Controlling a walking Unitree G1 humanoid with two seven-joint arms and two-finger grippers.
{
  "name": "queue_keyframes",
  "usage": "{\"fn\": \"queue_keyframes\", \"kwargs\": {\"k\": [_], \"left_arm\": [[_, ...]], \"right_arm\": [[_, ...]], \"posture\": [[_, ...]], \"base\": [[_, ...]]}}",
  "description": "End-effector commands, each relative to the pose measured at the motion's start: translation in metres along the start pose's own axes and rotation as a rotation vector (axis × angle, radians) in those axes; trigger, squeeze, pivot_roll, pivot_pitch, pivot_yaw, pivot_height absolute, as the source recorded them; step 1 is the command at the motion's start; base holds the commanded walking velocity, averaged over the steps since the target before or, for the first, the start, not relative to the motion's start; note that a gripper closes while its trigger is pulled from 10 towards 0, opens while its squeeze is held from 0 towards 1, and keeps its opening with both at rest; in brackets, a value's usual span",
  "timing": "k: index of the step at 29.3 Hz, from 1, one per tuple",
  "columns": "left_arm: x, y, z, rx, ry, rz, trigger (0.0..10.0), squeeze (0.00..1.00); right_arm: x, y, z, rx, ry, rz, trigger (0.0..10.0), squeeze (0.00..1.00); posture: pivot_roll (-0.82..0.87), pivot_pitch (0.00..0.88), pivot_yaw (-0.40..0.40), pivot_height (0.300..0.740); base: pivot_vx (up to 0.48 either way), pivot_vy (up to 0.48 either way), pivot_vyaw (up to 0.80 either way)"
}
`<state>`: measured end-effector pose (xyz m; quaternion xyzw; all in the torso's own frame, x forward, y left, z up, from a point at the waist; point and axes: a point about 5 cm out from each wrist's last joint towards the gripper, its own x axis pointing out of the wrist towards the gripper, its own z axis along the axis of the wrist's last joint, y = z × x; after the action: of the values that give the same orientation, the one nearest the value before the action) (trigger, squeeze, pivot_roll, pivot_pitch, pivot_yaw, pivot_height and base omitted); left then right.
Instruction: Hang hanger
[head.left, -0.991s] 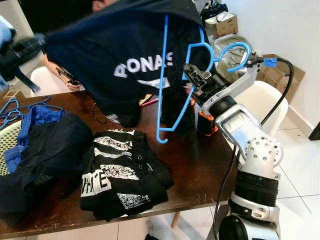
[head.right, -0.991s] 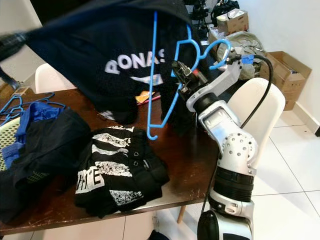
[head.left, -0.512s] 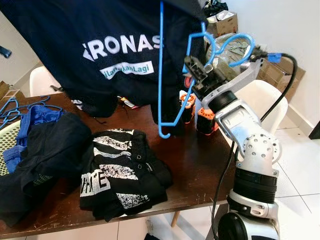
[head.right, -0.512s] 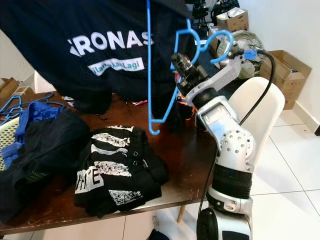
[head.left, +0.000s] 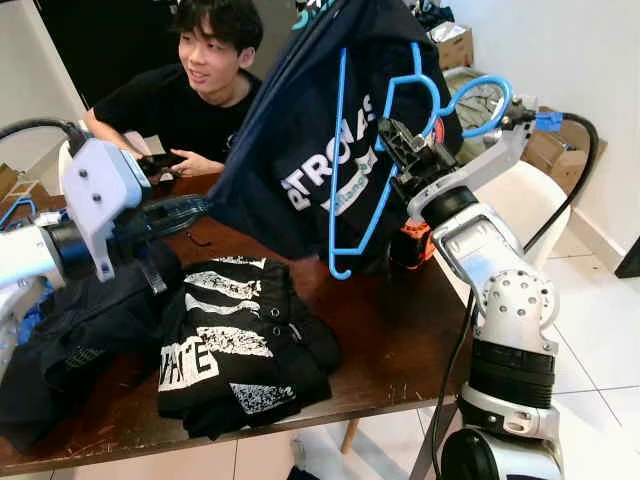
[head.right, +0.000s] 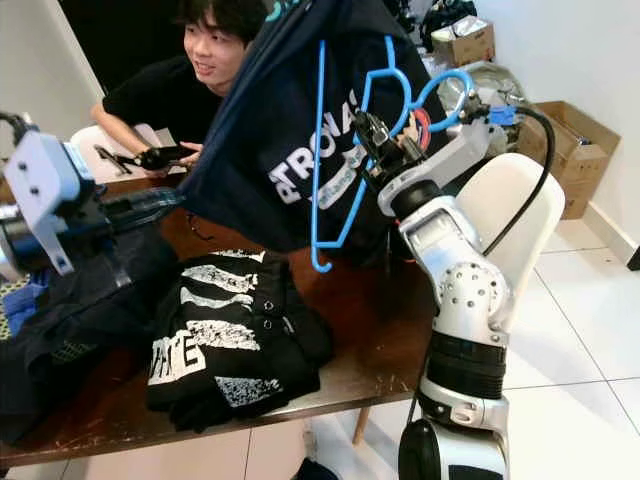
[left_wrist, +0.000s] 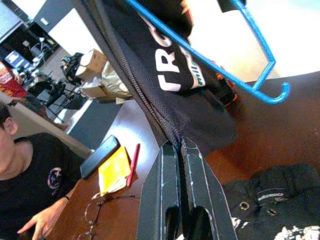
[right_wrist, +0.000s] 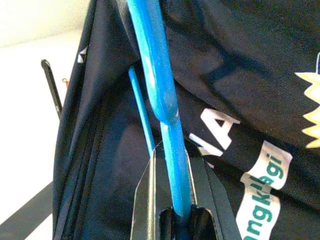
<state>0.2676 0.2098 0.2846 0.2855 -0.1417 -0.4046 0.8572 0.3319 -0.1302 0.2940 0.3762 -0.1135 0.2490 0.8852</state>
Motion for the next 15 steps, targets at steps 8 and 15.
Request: {"fn": "queue_keyframes", "kwargs": {"k": [8, 15], "left_arm": [[0.005, -0.032, -0.011, -0.131, 0.042, -0.168, 10.0, 0.0], [0.018, -0.035, 0.004, -0.169, -0.076, -0.151, 10.0, 0.0]], "right_arm": [[0.001, 0.009, 0.028, -0.047, -0.193, 0.024, 10.0, 0.0], [0.0, 0.01, 0.021, -0.113, -0.162, 0.034, 10.0, 0.0]], "posture": [[0.07, 0.0, 0.046, 0.74], [0.07, 0.0, 0.047, 0.74]], "base": [[0.0, 0.0, 0.0], [0.0, 0.0, 0.0]]}}
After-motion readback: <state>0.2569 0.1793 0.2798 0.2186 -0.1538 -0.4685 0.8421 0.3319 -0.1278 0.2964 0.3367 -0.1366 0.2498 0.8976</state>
